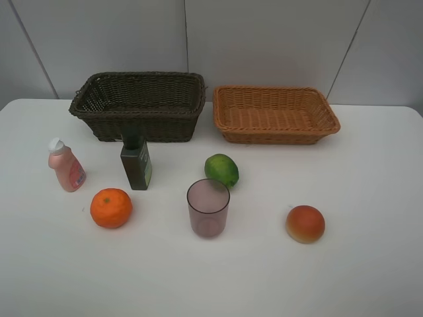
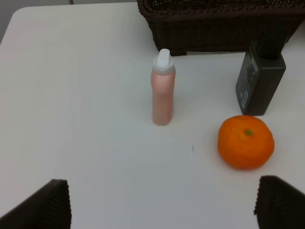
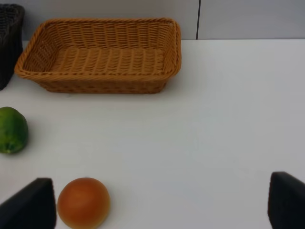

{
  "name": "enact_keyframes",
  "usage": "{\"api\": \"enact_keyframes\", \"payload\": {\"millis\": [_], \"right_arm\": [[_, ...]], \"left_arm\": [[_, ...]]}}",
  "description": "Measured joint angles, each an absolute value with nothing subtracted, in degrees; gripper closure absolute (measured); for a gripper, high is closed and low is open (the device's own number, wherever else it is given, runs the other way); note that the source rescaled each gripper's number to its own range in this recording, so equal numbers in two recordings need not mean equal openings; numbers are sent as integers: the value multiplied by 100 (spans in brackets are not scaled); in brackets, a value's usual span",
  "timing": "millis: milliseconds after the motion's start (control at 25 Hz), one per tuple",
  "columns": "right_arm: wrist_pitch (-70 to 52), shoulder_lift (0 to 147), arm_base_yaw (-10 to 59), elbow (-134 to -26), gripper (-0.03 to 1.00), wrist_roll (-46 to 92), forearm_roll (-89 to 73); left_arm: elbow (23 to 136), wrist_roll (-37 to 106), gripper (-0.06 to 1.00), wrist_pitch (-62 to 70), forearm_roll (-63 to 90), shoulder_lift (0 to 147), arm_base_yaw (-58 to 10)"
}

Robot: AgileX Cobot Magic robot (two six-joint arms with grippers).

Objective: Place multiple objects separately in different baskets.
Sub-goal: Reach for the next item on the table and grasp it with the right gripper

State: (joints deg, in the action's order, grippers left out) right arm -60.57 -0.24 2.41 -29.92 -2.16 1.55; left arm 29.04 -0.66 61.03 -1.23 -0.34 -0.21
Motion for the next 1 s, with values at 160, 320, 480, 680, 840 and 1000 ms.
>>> {"api": "enact_keyframes", "payload": {"millis": [160, 320, 480, 680, 840, 1000], "right_arm": [[-6057, -24, 241, -2992, 9, -216, 155], [-6057, -24, 241, -2992, 9, -216, 155], [-6057, -24, 241, -2992, 9, -216, 155], [-6057, -24, 241, -2992, 9, -216, 155], [-6057, -24, 241, -2992, 9, -216, 155], [-6057, -24, 241, -2992, 9, -216, 155]], "left_arm": [[2904, -66, -6, 6103, -123, -34, -21], [2904, -66, -6, 6103, -123, -34, -21], [2904, -66, -6, 6103, -123, -34, -21], [2904, -66, -6, 6103, -123, -34, -21], [2904, -66, -6, 6103, -123, -34, -21], [2904, -66, -6, 6103, -123, -34, -21]]}}
